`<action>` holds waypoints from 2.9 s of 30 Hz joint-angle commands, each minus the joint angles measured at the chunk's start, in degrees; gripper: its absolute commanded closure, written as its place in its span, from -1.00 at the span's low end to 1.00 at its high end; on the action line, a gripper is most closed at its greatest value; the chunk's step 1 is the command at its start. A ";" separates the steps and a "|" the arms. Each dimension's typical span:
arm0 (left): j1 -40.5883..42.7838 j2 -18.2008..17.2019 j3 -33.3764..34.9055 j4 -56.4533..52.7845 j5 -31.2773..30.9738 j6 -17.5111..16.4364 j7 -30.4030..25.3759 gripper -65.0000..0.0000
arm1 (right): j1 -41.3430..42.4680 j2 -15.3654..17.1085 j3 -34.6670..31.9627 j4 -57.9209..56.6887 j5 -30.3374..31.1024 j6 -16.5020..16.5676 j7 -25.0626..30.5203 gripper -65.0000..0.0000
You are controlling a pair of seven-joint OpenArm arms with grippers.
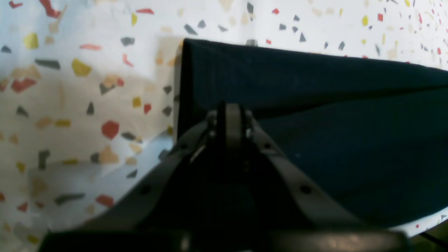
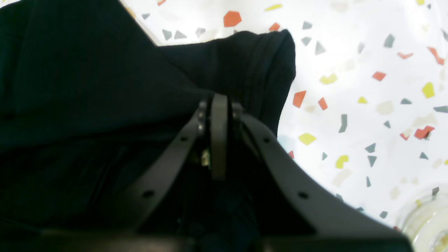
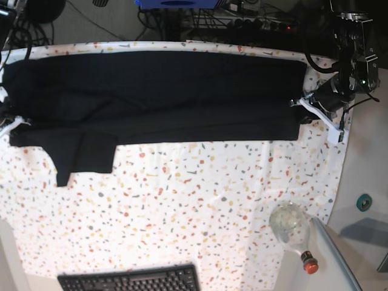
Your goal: Layout the t-shirt on the table in an organized manner, then fold the t-shirt properly
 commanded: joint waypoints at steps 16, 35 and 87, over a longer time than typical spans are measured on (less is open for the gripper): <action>-0.11 -2.25 4.35 -0.34 -0.20 -0.30 -0.86 1.00 | 1.12 1.74 0.56 -2.87 0.12 -0.16 0.65 1.00; -0.02 3.99 -7.96 3.44 -0.11 -0.30 -1.21 0.98 | 4.46 -1.08 1.61 3.20 0.12 -0.07 -0.84 1.00; 3.06 7.77 -15.78 1.06 13.96 -6.72 -7.45 1.00 | 28.29 -0.81 -25.64 -27.40 0.12 -0.33 7.24 0.09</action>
